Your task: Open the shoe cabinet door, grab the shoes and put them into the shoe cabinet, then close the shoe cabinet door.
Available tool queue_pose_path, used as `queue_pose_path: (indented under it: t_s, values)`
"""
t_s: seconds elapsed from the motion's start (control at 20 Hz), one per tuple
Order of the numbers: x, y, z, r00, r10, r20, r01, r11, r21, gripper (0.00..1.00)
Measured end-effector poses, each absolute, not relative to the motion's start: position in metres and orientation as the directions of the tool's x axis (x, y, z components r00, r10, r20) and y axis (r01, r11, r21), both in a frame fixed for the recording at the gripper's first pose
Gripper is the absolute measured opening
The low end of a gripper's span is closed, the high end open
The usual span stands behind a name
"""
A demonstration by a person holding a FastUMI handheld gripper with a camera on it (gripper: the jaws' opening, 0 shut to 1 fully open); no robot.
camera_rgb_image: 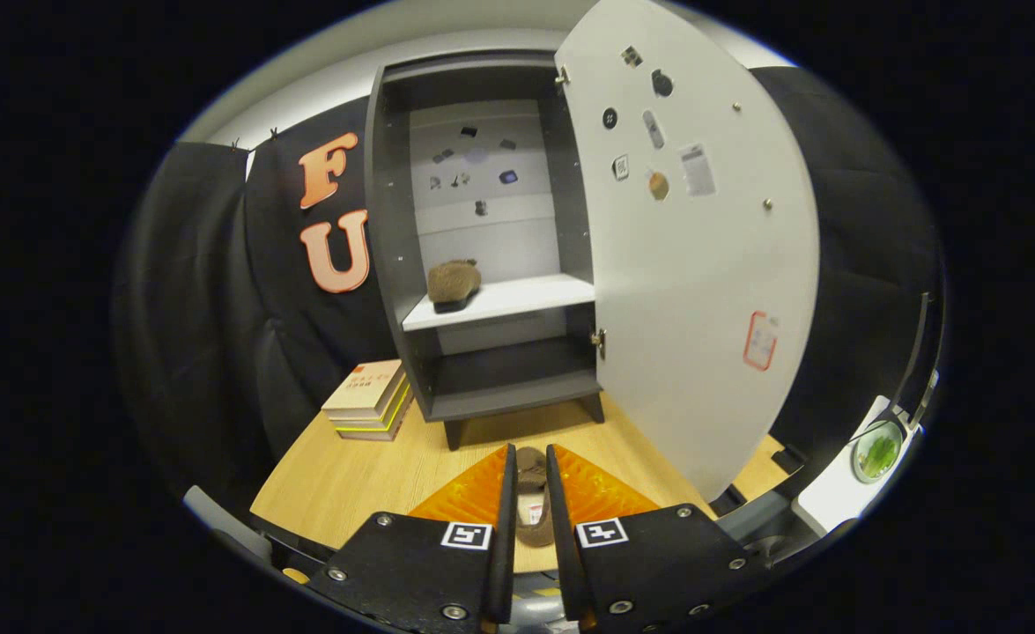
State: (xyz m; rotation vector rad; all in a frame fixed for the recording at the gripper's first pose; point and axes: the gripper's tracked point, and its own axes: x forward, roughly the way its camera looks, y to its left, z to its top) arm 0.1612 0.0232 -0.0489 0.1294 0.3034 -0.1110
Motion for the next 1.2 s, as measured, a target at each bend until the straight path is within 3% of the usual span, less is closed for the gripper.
queue_pose_path:
  t_s: [0.45,1.2]
  values:
    - [0.157,0.022,-0.150,0.876,0.023,-0.482,0.029,0.995,0.101,0.21]
    - [0.239,0.026,-0.269,0.740,0.068,-0.669,0.029,0.991,0.133,0.22]
